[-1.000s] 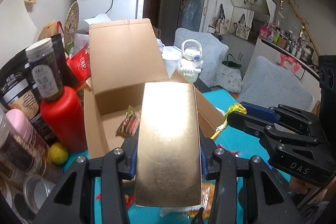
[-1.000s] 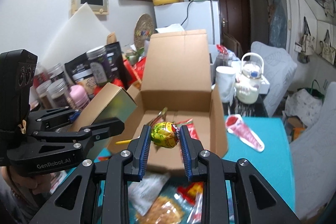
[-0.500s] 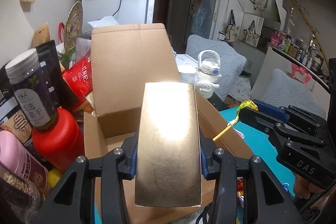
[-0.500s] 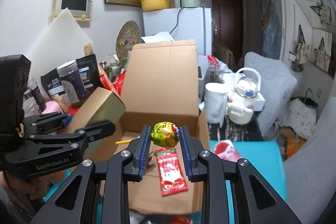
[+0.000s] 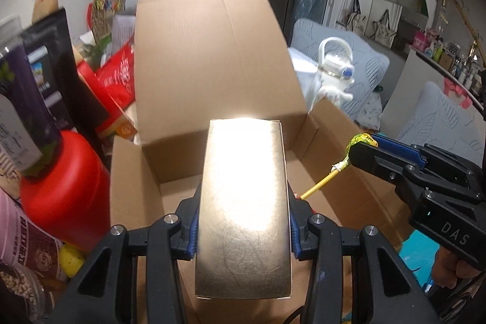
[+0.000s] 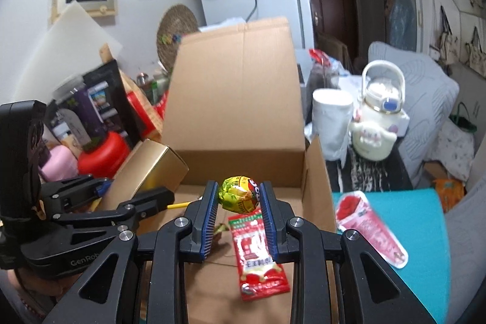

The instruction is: Organize snacks

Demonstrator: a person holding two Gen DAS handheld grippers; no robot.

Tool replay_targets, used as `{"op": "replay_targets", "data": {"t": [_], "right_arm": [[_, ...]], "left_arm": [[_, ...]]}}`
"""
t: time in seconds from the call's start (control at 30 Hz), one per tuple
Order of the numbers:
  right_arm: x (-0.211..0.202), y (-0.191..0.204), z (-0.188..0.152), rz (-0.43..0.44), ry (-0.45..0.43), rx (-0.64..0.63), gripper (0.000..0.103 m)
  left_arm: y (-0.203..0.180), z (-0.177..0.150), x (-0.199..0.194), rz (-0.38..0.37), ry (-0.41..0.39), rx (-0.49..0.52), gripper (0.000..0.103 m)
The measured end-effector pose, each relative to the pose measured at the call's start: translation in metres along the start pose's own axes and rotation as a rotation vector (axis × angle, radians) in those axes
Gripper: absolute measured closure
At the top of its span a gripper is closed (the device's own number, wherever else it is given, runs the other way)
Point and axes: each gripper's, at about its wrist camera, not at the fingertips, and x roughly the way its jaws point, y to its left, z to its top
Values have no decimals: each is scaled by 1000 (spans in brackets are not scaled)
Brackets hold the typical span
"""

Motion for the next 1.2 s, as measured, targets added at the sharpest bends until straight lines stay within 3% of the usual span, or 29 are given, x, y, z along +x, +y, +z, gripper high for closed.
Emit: {"op": "replay_targets", "data": {"t": [0.43,0.8,1.03,1.13,1.2], "right_arm": [[40,-11,-19,-18,137,16,75],[61,-5,-31,-50,217,-26,74],[58,-1,-30,-56,227,-31,66],[50,0,-29,-65,222,-24,64],[43,1,-27,-74,207,-18,62]], "left_arm": [[1,-15,47,29,148,-4,60],[4,-17,57,43,221,-16,56],[3,-13,48,88,201,-16,56],[4,-10,42,106,193,-21,45],[4,-8,36,108,177,-25,44]]}}
